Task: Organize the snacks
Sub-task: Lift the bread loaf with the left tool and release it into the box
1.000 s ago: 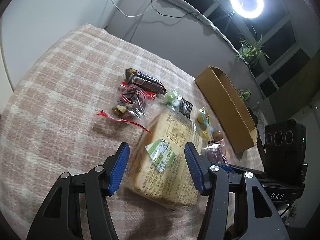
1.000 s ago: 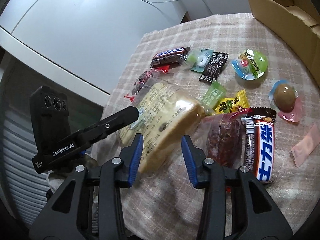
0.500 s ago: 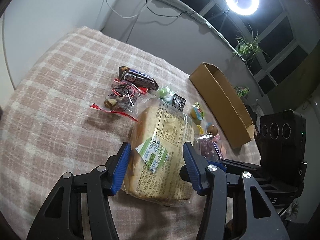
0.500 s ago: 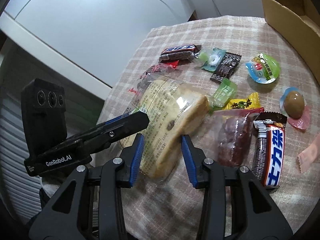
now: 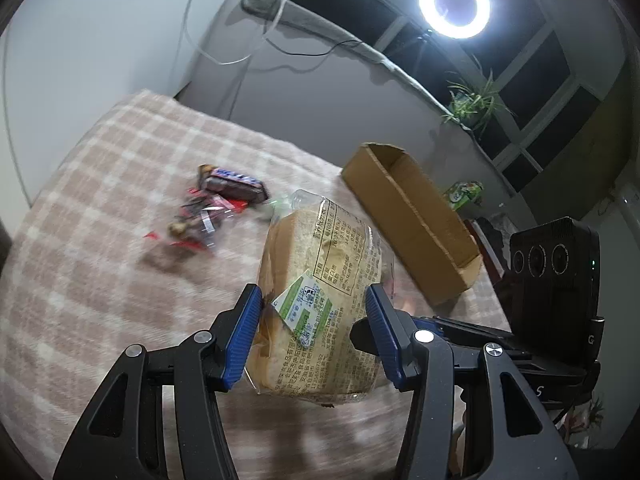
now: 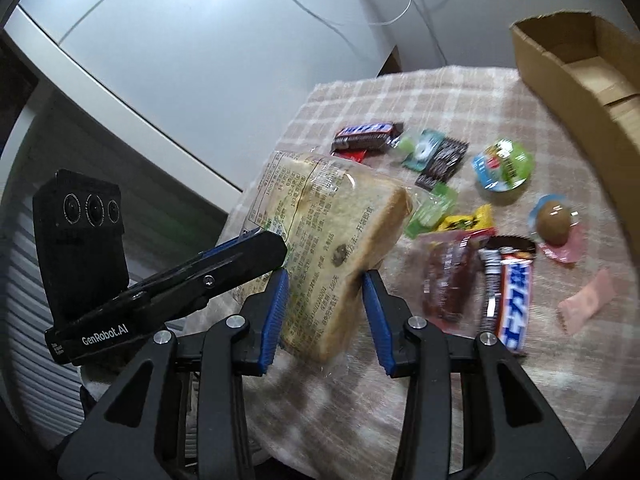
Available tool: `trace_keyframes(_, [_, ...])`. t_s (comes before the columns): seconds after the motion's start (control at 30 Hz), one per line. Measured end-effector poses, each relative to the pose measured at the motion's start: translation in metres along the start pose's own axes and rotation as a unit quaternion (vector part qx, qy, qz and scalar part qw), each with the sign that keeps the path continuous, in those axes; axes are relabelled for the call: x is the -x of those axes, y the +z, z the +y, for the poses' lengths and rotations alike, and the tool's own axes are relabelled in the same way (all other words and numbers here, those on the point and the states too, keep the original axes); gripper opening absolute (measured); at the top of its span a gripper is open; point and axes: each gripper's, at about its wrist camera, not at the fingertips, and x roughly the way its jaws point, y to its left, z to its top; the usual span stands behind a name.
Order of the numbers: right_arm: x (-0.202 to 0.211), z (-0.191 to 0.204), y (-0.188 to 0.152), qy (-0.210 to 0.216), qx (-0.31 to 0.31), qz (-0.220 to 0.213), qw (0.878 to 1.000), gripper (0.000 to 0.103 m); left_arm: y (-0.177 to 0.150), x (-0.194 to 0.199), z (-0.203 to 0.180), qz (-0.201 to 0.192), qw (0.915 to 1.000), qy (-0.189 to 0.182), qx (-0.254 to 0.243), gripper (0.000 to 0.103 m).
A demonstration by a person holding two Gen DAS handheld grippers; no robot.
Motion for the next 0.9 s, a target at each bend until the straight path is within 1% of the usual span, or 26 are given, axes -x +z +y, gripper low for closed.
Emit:
trace_keyframes(0.2, [0.033, -0.013, 0.003, -0.014, -0.002, -0.028, 1.000, 0.042, 0.010, -0.013, -0.034, -0.003, 0.9995, -0.018, -0.025, 0.052])
trace_keyframes(0.47, [0.086, -0.041, 0.010, -0.041, -0.008, -0.065, 0.997, 0.042, 0.026, -0.045, -0.084, -0.003, 0.9971, -0.050, -0.056, 0.052])
trace_keyframes(0.6, [0.113, -0.062, 0.014, -0.054, -0.015, -0.082, 0.995, 0.042, 0.037, -0.066, -0.108, -0.003, 0.9955, -0.068, -0.066, 0.052])
trace_keyframes(0.9, [0.163, -0.100, 0.029, -0.087, -0.024, -0.118, 0.989, 0.042, 0.056, -0.103, -0.145, 0.001, 0.9916, -0.102, -0.080, 0.052])
